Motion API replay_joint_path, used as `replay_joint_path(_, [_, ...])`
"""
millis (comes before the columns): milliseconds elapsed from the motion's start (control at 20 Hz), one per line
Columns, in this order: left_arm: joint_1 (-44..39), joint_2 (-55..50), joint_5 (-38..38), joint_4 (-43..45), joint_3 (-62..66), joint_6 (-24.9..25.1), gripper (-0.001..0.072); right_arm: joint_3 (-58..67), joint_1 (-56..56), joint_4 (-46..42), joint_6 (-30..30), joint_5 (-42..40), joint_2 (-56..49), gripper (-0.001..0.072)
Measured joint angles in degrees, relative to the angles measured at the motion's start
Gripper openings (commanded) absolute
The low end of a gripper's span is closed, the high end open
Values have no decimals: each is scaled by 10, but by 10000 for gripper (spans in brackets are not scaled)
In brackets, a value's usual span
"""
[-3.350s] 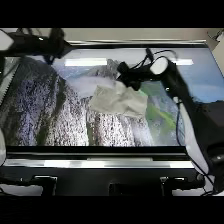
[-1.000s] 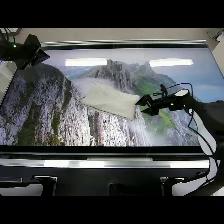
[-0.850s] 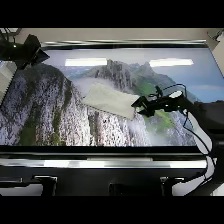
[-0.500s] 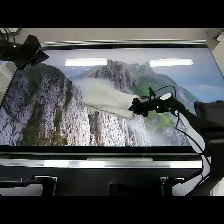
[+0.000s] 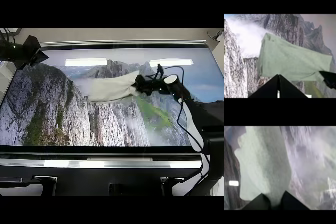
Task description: Fold the clothes and pants, and hang the long-sleeved shirts on hangers.
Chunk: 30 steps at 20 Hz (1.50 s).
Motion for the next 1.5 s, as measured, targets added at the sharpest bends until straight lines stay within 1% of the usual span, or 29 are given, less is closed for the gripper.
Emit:
replay_joint_path(150, [0,0,0,2,0,3,21,99,-39,-38,67,-23,-35,32])
replay_joint_path(350, [0,0,0,7,0,5,21,199,-114,-79,136,-46,-75,32])
replay_joint_path(500, [0,-3,0,10,0,6,21,234,-185,-101,167,-62,-86,32])
replay_joint_path(650, [-1,-11,0,11,0,4,21,246,-253,-109,182,-56,-87,32])
replay_joint_path(900, [-3,-26,0,12,0,-4,21,252,-342,-139,191,7,-62,32])
replay_joint_path(1100, [-3,-32,0,12,0,-7,21,253,-394,-211,222,71,-23,32])
replay_joint_path(1500, [-15,-34,-4,11,0,-18,21,253,-427,-335,251,223,49,31])
